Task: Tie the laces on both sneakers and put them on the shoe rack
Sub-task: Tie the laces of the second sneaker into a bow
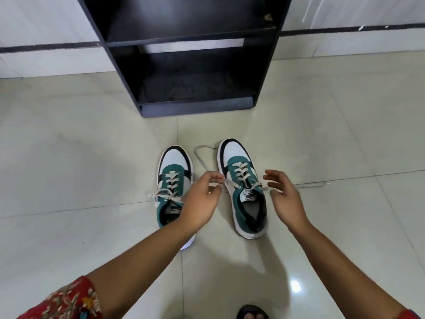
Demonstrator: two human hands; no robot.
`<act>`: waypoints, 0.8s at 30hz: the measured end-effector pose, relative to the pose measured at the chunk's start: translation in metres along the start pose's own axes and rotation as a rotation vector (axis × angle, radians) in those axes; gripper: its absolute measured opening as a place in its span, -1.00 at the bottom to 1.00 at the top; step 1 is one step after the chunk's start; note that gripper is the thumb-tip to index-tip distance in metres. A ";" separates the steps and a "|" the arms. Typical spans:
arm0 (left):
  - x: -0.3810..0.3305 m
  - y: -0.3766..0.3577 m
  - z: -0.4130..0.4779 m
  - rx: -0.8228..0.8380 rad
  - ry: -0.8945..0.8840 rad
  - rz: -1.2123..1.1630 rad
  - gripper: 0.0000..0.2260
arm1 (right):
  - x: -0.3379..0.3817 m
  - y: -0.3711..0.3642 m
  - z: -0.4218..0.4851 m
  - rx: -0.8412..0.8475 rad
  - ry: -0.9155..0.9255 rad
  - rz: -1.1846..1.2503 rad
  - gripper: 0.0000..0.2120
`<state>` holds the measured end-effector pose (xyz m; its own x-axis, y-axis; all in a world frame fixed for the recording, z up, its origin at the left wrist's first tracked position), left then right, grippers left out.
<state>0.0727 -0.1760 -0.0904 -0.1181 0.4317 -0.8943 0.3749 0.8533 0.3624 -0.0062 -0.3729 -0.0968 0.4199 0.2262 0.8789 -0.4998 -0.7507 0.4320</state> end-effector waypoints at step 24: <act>-0.029 -0.002 0.028 -0.044 -0.554 0.716 -0.91 | -0.002 0.011 0.004 0.002 0.151 -0.381 -0.91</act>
<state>0.1008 -0.1985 -0.0727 0.5935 0.6702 -0.4456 0.1520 0.4503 0.8798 -0.0098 -0.3843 -0.0945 0.4588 0.5765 0.6762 -0.3289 -0.5968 0.7319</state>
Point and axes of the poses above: each hand's wrist, its own z-axis towards the middle knuckle, its own y-axis out of the back of the hand, x = y × z, the point moved 10 cm from there along z, towards the middle knuckle, and after that the axes turned 7 degrees about -x, right-handed, at the moved point
